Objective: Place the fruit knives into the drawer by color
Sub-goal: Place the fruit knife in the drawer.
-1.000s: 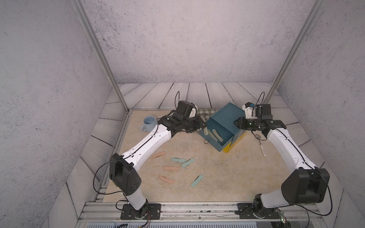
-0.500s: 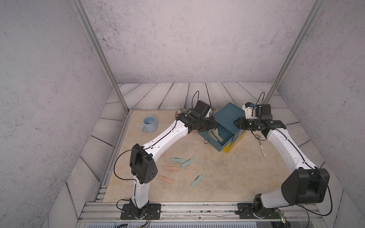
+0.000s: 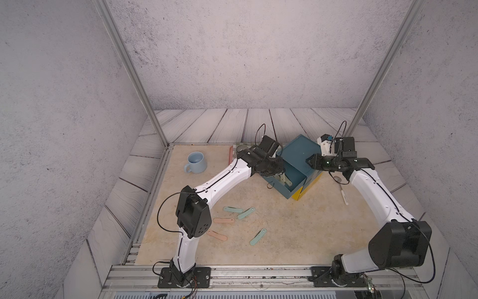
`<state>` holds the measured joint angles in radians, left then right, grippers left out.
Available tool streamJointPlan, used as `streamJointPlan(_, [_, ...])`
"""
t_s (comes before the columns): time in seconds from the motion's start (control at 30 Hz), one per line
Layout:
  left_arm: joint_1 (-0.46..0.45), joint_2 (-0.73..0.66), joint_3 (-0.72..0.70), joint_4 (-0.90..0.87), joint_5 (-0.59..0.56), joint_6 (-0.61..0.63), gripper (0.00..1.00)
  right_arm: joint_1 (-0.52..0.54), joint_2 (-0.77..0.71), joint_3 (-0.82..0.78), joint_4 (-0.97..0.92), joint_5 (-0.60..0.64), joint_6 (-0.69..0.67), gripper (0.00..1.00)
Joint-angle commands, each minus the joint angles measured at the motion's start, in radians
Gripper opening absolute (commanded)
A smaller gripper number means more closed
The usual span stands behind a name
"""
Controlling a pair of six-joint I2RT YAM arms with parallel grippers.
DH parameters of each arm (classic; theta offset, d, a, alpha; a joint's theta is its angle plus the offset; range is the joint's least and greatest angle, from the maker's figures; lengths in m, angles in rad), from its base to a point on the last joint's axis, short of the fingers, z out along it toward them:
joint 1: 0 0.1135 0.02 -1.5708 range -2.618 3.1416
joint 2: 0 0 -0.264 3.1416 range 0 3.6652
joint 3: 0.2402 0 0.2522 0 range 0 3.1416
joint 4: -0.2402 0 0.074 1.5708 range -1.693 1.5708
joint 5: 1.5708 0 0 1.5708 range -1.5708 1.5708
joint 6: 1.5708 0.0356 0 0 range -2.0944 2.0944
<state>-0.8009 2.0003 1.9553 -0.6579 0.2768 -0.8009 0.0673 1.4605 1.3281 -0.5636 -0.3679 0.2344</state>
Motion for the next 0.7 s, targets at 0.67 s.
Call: streamJointPlan(0.67, [-0.004,0.051,0.089,-0.041,0.011,0.029,0.33,0.001,0.062,-0.073,-0.229,0.042,0.006,0.28])
